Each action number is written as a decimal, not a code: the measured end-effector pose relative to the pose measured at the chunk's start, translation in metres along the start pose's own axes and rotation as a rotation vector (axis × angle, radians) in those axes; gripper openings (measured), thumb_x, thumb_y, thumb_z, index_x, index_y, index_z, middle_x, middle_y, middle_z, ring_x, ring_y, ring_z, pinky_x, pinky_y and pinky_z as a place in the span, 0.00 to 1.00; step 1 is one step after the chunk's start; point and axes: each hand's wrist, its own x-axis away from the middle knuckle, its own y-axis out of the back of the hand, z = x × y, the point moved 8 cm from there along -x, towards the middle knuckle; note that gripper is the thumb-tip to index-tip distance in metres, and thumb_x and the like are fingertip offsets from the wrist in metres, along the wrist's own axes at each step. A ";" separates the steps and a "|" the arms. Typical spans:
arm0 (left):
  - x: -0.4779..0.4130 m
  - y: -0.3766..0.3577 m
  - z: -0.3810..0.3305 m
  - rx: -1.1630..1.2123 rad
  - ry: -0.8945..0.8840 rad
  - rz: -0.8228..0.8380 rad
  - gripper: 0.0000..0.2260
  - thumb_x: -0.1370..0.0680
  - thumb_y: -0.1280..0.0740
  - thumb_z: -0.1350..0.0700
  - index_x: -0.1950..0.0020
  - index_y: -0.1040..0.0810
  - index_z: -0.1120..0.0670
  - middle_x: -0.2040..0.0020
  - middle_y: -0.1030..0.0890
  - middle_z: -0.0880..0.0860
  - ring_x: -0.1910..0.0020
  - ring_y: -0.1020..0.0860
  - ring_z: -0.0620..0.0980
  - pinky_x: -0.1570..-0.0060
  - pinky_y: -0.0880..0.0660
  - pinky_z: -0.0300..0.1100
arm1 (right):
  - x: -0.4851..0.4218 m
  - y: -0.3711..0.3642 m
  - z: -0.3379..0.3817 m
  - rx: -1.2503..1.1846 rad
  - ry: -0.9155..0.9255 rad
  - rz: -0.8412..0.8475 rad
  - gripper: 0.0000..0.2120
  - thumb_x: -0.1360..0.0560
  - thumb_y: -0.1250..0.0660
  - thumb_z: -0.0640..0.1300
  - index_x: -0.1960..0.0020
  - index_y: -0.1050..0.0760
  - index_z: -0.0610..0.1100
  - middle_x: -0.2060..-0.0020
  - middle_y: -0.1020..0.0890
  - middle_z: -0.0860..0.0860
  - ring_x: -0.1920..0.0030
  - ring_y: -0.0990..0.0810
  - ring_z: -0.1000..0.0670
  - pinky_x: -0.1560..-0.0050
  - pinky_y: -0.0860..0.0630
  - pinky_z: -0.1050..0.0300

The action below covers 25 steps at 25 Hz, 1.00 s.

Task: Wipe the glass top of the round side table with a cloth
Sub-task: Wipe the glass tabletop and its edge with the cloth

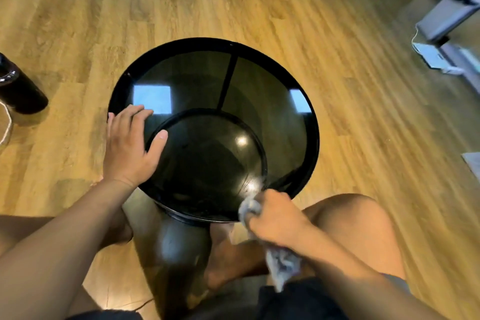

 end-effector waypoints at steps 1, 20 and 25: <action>0.000 0.000 0.000 -0.001 -0.007 -0.002 0.27 0.23 0.45 0.42 0.33 0.28 0.60 0.32 0.27 0.61 0.29 0.33 0.61 0.24 0.49 0.60 | -0.002 -0.011 0.028 -0.024 0.062 0.027 0.12 0.26 0.39 0.49 0.58 0.21 0.43 0.55 0.17 0.41 0.48 0.20 0.37 0.53 0.26 0.52; -0.002 -0.006 0.005 -0.026 0.020 0.024 0.24 0.22 0.44 0.43 0.34 0.28 0.57 0.34 0.26 0.57 0.29 0.32 0.58 0.22 0.51 0.56 | -0.029 0.097 -0.095 -1.331 -0.133 -0.300 0.24 0.26 0.32 0.60 0.42 0.21 0.42 0.55 0.18 0.43 0.69 0.16 0.51 0.72 0.19 0.58; 0.022 0.004 -0.053 0.249 0.151 0.228 0.10 0.21 0.36 0.50 0.43 0.21 0.52 0.45 0.20 0.47 0.41 0.23 0.49 0.31 0.34 0.49 | 0.008 -0.027 -0.010 -1.718 -0.111 0.197 0.23 0.32 0.31 0.42 0.37 0.24 0.40 0.48 0.20 0.36 0.54 0.18 0.40 0.56 0.18 0.47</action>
